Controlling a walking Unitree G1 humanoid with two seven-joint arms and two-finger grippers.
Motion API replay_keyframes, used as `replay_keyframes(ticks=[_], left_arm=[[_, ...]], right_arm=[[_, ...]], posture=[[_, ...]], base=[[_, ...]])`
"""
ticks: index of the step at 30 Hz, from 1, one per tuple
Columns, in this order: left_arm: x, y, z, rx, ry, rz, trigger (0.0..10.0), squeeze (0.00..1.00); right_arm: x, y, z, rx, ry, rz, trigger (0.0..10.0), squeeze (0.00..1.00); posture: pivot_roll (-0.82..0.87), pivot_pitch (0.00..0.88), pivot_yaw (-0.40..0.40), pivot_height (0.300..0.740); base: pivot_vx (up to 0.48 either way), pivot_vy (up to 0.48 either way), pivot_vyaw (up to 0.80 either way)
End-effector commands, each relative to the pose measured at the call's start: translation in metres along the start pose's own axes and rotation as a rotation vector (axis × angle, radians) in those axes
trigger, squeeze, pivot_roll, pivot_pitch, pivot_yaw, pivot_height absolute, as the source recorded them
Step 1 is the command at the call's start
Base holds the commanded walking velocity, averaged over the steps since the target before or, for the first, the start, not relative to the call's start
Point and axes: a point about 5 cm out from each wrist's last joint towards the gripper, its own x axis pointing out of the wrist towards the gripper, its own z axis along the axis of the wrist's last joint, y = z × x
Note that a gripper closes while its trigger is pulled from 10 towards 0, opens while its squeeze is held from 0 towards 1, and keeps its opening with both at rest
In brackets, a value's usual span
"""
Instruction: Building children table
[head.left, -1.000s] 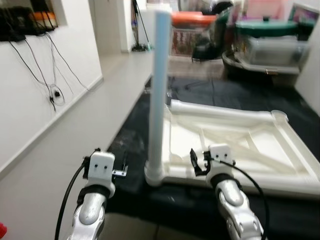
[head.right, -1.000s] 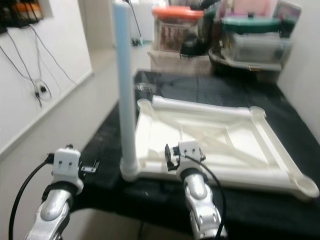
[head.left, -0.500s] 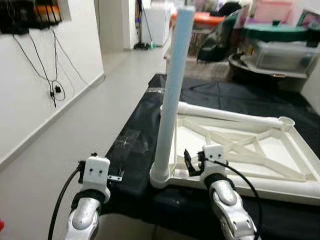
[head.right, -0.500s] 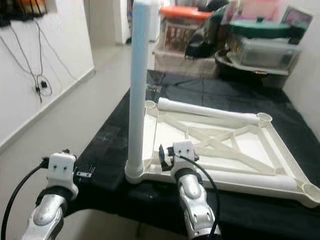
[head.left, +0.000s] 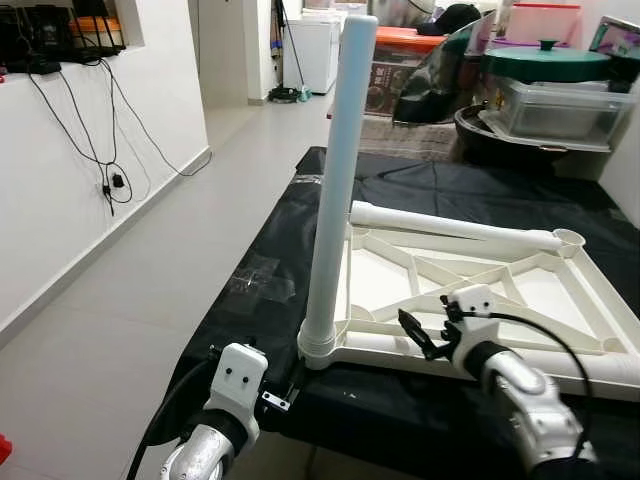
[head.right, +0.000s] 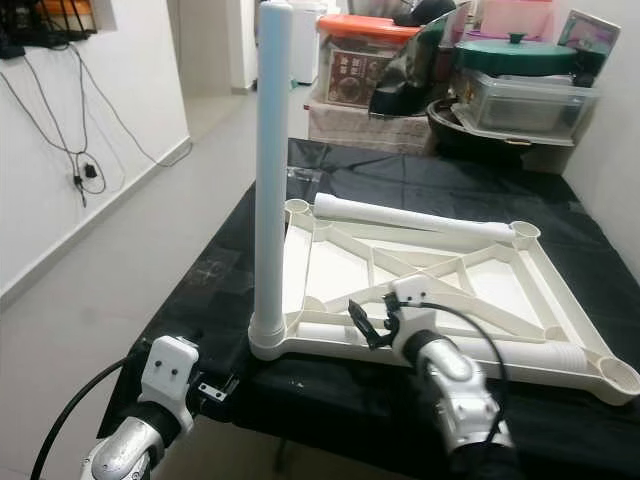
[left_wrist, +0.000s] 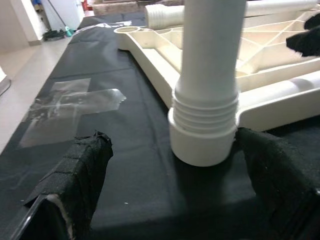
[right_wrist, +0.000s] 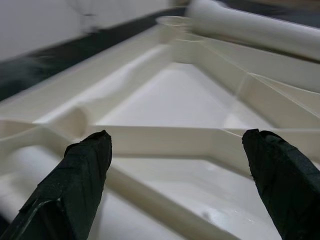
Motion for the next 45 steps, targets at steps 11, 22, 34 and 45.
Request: replay_keyframes(ticks=[11, 22, 34, 45], left_arm=[[-0.006, -0.003, 0.001, 0.014, 0.001, -0.044, 10.0, 0.00], [-0.006, -0.005, 0.001, 0.027, -0.003, -0.058, 10.0, 0.00], [-0.008, -0.009, 0.001, 0.036, -0.007, -0.071, 10.0, 0.00], [-0.009, -0.010, 0.001, 0.039, -0.007, -0.072, 10.0, 0.00]], right_arm=[[0.022, 0.040, 0.046, 0.032, -0.074, 0.527, 10.0, 0.00], [0.044, 0.072, 0.061, -0.031, -0.110, 0.709, 10.0, 0.00], [0.066, 0.089, 0.073, -0.051, -0.149, 0.725, 10.0, 0.00], [0.085, 0.101, 0.082, -0.052, -0.194, 0.669, 10.0, 0.00]], posture=[[0.18, 0.000, -0.050, 0.740], [0.19, 0.000, -0.056, 0.740], [0.20, 0.000, -0.070, 0.740], [0.21, 0.000, -0.078, 0.740]], base=[[0.000, 0.000, 0.00], [0.000, 0.000, 0.00], [0.000, 0.000, 0.00], [0.000, 0.000, 0.00]])
